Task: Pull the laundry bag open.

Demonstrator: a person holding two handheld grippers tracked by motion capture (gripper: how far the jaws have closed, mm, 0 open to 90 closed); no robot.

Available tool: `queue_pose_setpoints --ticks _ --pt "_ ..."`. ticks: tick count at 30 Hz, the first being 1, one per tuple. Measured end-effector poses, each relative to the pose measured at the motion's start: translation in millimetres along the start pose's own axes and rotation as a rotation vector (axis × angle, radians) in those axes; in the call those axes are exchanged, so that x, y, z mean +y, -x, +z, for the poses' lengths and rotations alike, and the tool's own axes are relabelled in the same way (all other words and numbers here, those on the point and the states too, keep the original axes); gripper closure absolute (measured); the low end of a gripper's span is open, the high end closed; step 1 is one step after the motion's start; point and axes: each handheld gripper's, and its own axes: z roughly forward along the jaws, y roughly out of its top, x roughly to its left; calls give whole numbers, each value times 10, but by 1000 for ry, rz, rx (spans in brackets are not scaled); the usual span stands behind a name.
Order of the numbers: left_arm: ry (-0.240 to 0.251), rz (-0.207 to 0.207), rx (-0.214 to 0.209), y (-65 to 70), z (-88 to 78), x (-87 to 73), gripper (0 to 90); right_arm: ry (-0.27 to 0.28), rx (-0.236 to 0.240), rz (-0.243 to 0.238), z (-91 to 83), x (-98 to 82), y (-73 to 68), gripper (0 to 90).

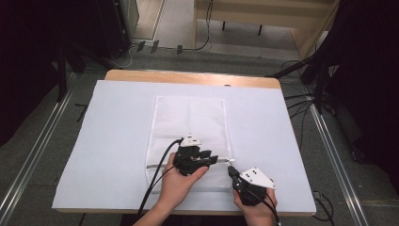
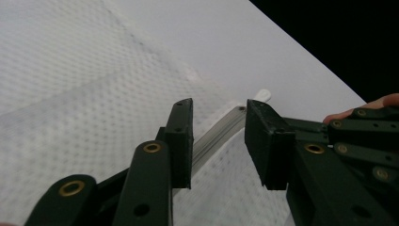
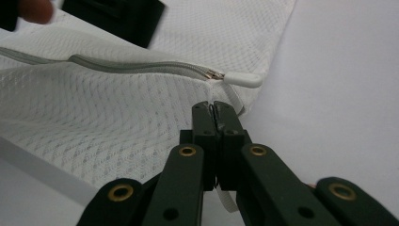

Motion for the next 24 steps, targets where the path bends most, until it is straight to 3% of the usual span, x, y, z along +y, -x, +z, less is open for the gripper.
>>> queue_pose_setpoints --ticks 1,6,12,16,20,24 --pt "-23 6 -2 76 115 64 600 0 2 -3 -2 4 0 900" --pt "-67 -7 -3 172 339 170 549 7 11 -5 -1 10 6 900" --pt "-78 14 -8 318 474 258 559 -7 21 -17 7 11 -9 900" --pt "-121 35 31 359 544 279 528 -6 23 -18 7 15 -16 900" --pt "-167 34 52 344 600 283 624 -5 23 -20 3 20 -20 900" --pt "-173 38 1 307 553 285 759 -9 25 -19 4 20 -17 900"
